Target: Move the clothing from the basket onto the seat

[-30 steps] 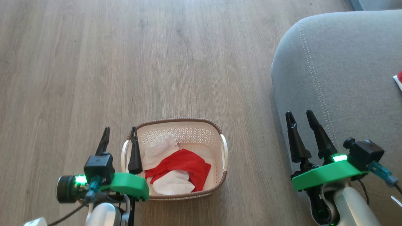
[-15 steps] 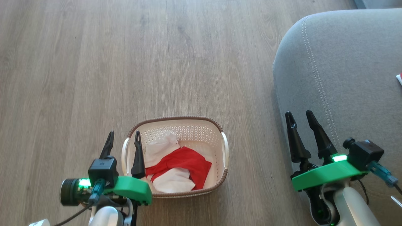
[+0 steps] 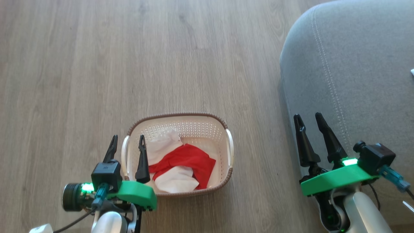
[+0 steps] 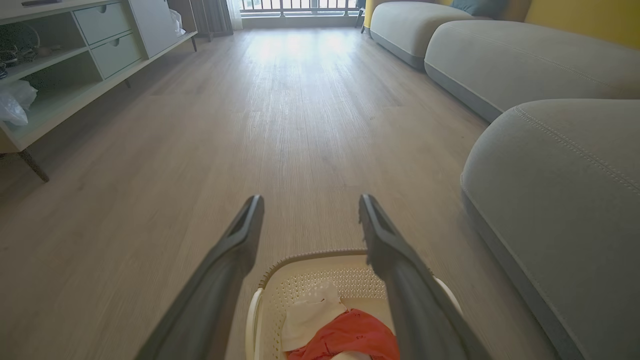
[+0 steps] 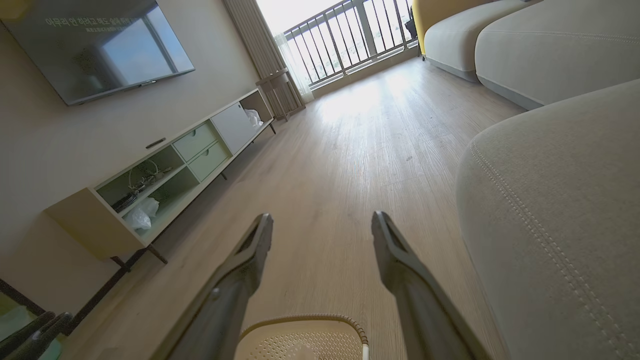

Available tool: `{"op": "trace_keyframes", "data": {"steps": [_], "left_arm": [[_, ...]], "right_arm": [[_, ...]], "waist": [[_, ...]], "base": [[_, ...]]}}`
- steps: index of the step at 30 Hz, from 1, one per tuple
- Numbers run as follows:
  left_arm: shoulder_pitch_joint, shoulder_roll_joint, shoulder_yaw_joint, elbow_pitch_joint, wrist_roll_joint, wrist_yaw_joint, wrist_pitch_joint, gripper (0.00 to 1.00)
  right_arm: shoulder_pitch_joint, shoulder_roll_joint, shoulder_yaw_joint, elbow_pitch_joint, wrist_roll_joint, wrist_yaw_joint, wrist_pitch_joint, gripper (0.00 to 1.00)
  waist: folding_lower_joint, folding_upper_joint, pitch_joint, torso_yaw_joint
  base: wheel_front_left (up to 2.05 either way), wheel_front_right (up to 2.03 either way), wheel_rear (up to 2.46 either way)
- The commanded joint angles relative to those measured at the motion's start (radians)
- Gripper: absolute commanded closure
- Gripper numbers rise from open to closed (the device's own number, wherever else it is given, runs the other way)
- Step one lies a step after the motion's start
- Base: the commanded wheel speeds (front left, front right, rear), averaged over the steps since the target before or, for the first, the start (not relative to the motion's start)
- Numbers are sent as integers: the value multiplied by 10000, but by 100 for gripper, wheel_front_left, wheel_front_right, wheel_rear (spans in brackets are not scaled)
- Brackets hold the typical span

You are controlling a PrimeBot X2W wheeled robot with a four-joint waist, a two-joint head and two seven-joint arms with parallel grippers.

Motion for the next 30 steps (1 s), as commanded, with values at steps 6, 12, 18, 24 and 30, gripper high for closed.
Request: {"op": "trace_keyframes", "data": {"steps": [6,12,18,24,30], "left_arm": [[-904,11,175,33,-46,-130,-51,0],[-1832,10,-228,566,439,-432,-51,0],[-2829,10,-409,1112,876,-795,-51,0],[-4205,205,-462,2895,1238,-1288,-51,0],[-5815,825,-928,5799,1787,-1817,-51,0]], "right_arm": [[-569,-126,-171,-254,-406,0,-66,0],[-908,-188,-415,-381,-637,0,-66,0],[-1254,-98,-761,-721,-744,0,-66,0],[-1463,57,-939,-1089,-819,0,-66,0],[-1665,282,-794,-1326,-794,0,-66,0]], "waist": [[0,-1,996,-227],[0,-1,2604,-542],[0,-1,3894,-833],[0,-1,5342,-1283],[0,-1,6438,-1875]], "base": [[0,0,0],[0,0,0],[0,0,0],[0,0,0],[0,0,0]]}}
